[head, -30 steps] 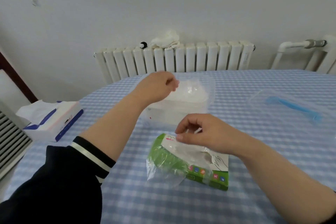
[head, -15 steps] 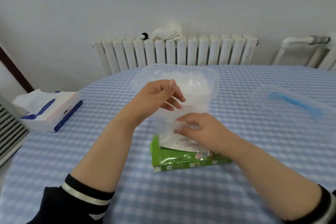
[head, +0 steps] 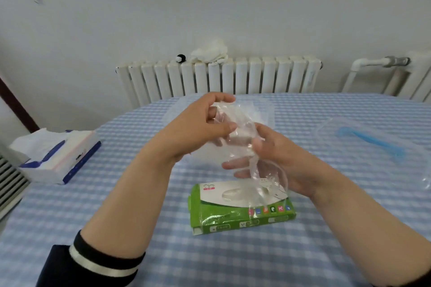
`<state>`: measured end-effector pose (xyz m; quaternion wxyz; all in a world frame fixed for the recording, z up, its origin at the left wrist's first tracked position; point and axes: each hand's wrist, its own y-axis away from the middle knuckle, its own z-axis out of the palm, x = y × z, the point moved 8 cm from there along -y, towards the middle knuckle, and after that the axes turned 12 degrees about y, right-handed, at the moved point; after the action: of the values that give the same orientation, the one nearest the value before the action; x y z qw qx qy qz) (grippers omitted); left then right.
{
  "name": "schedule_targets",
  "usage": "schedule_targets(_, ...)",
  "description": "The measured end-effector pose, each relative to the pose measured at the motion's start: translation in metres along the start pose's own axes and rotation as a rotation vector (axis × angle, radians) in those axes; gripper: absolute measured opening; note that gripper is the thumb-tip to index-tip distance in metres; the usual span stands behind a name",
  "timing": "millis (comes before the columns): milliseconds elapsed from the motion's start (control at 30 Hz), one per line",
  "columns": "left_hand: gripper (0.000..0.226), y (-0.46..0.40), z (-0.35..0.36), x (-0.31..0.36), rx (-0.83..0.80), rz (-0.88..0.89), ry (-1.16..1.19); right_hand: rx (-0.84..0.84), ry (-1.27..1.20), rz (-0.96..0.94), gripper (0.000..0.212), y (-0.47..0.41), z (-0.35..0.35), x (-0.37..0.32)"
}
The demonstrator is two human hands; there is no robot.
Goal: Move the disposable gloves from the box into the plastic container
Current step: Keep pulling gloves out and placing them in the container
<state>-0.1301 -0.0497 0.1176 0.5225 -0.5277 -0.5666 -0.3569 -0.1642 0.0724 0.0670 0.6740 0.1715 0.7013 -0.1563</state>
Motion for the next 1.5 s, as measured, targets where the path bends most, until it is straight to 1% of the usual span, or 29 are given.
schedule_targets(33, 0.046, -0.002, -0.001, 0.004, -0.013, -0.011, 0.043, 0.082, 0.047, 0.015, 0.067, 0.001, -0.007, -0.002)
schedule_targets(100, 0.048, -0.007, -0.004, 0.011, -0.032, -0.028, 0.068, 0.281, 0.151, 0.022, 0.047, 0.004, -0.022, -0.012)
schedule_targets(133, 0.05, -0.01, -0.006, 0.015, -0.047, -0.035, 0.046, 0.366, 0.152, 0.022, 0.035, 0.007, -0.03, -0.017)
schedule_targets(200, 0.052, -0.016, -0.009, 0.019, -0.091, -0.05, -0.04, 0.491, 0.059, 0.039, 0.015, 0.013, -0.046, -0.02)
schedule_targets(234, 0.053, -0.019, -0.012, 0.02, -0.098, -0.059, -0.086, 0.537, 0.003, 0.049, 0.01, 0.016, -0.054, -0.021)
schedule_targets(300, 0.051, -0.027, -0.021, 0.02, -0.064, -0.068, -0.142, 0.582, -0.107, 0.063, 0.01, 0.019, -0.066, -0.021)
schedule_targets(367, 0.049, -0.038, -0.033, 0.017, -0.003, -0.086, -0.135, 0.618, -0.283, 0.084, 0.014, 0.021, -0.075, -0.014)
schedule_targets(434, 0.047, -0.051, -0.045, 0.009, 0.065, -0.136, -0.076, 0.629, -0.448, 0.071, 0.018, 0.021, -0.078, -0.009)
schedule_targets(500, 0.046, -0.064, -0.057, -0.004, 0.144, -0.203, -0.055, 0.611, -0.496, 0.046, 0.02, 0.02, -0.075, -0.008)
schedule_targets(534, 0.044, -0.07, -0.063, -0.011, 0.182, -0.232, -0.089, 0.595, -0.494, 0.035, 0.02, 0.019, -0.073, -0.009)
schedule_targets(600, 0.043, -0.079, -0.071, -0.024, 0.229, -0.284, -0.214, 0.561, -0.462, 0.023, 0.019, 0.017, -0.068, -0.01)
schedule_targets(667, 0.047, -0.084, -0.072, -0.032, 0.244, -0.32, -0.345, 0.532, -0.405, 0.012, 0.015, 0.017, -0.065, -0.014)
schedule_targets(801, 0.056, -0.085, -0.073, -0.043, 0.22, -0.341, -0.602, 0.49, -0.269, -0.002, 0.014, 0.017, -0.061, -0.02)
schedule_targets(867, 0.058, -0.085, -0.07, -0.048, 0.153, -0.325, -0.743, 0.47, -0.236, -0.004, 0.014, 0.016, -0.058, -0.022)
schedule_targets(967, 0.055, -0.084, -0.066, -0.052, 0.053, -0.292, -0.925, 0.438, -0.219, 0.006, 0.014, 0.014, -0.052, -0.021)
schedule_targets(1034, 0.057, -0.085, -0.066, -0.052, 0.029, -0.273, -1.034, 0.422, -0.205, 0.012, 0.015, 0.014, -0.05, -0.02)
schedule_targets(1101, 0.06, -0.086, -0.066, -0.046, 0.065, -0.218, -1.141, 0.41, -0.197, 0.012, 0.015, 0.014, -0.049, -0.019)
schedule_targets(1168, 0.055, -0.086, -0.062, -0.027, 0.176, -0.075, -1.249, 0.403, -0.19, 0.004, 0.015, 0.014, -0.049, -0.019)
schedule_targets(1201, 0.05, -0.086, -0.057, -0.016, 0.233, 0.0, -1.248, 0.401, -0.187, -0.002, 0.016, 0.014, -0.049, -0.019)
schedule_targets(1234, 0.045, -0.086, -0.052, -0.009, 0.255, 0.045, -1.205, 0.401, -0.186, -0.005, 0.016, 0.013, -0.049, -0.02)
schedule_targets(1268, 0.041, -0.087, -0.044, -0.007, 0.229, 0.046, -1.146, 0.404, -0.186, -0.006, 0.016, 0.013, -0.05, -0.019)
schedule_targets(1301, 0.041, -0.09, -0.036, -0.009, 0.162, 0.007, -1.097, 0.404, -0.185, -0.004, 0.015, 0.013, -0.049, -0.019)
schedule_targets(1434, 0.063, -0.092, -0.006, -0.051, -0.207, -0.292, -1.09, 0.382, -0.147, 0.032, 0.015, 0.011, -0.043, -0.013)
schedule_targets(1468, 0.063, -0.089, -0.003, -0.061, -0.282, -0.345, -1.109, 0.37, -0.082, 0.054, 0.014, 0.011, -0.042, -0.012)
schedule_targets(1501, 0.06, -0.087, 0.0, -0.068, -0.344, -0.387, -1.12, 0.35, 0.039, 0.079, 0.012, 0.01, -0.041, -0.01)
